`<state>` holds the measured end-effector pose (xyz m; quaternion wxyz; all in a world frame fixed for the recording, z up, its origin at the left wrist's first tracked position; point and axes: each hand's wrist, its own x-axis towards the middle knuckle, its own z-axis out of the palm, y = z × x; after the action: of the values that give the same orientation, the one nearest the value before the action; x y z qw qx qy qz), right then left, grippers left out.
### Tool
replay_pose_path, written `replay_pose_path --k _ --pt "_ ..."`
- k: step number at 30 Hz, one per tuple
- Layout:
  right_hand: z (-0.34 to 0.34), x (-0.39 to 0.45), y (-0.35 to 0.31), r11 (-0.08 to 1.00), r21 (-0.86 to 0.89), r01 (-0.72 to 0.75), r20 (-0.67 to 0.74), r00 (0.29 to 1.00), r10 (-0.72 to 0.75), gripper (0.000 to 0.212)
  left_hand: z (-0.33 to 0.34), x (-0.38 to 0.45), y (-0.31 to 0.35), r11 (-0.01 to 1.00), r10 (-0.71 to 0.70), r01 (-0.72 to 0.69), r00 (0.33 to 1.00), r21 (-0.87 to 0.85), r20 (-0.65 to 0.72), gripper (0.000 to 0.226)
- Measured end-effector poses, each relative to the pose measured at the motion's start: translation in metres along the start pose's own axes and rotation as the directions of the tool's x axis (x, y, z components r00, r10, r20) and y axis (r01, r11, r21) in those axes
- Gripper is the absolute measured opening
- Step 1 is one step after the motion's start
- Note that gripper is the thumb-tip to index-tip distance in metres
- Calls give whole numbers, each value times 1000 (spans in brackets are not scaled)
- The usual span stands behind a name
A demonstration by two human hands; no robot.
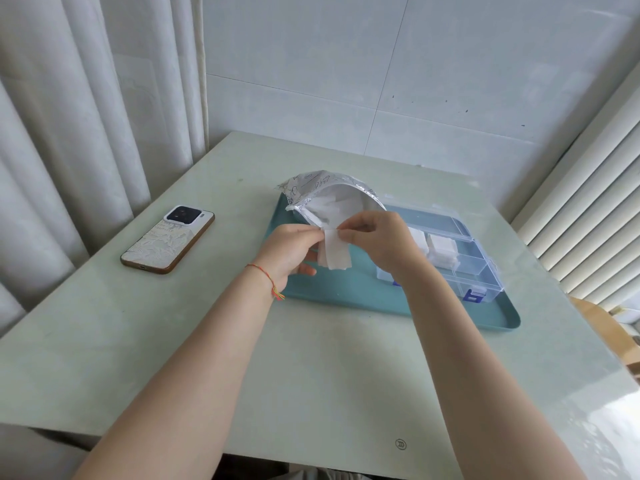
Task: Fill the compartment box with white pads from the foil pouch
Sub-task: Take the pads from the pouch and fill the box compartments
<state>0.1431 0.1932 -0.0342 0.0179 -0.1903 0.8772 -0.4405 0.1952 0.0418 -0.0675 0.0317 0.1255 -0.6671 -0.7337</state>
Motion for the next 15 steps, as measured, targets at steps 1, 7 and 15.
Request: replay_pose_path --k 1,7,15 --pt "0 1 0 1000 1 -2 -10 1000 2 4 1 0 0 1000 -5 5 1000 -1 -2 20" --pt "2 3 2 999 31 -11 -70 997 13 6 1 0 0 1000 -4 4 1000 -13 22 23" --pt "-7 -7 2 953 -243 182 134 979 -153 63 9 0 -2 998 45 -42 996 40 -80 8"
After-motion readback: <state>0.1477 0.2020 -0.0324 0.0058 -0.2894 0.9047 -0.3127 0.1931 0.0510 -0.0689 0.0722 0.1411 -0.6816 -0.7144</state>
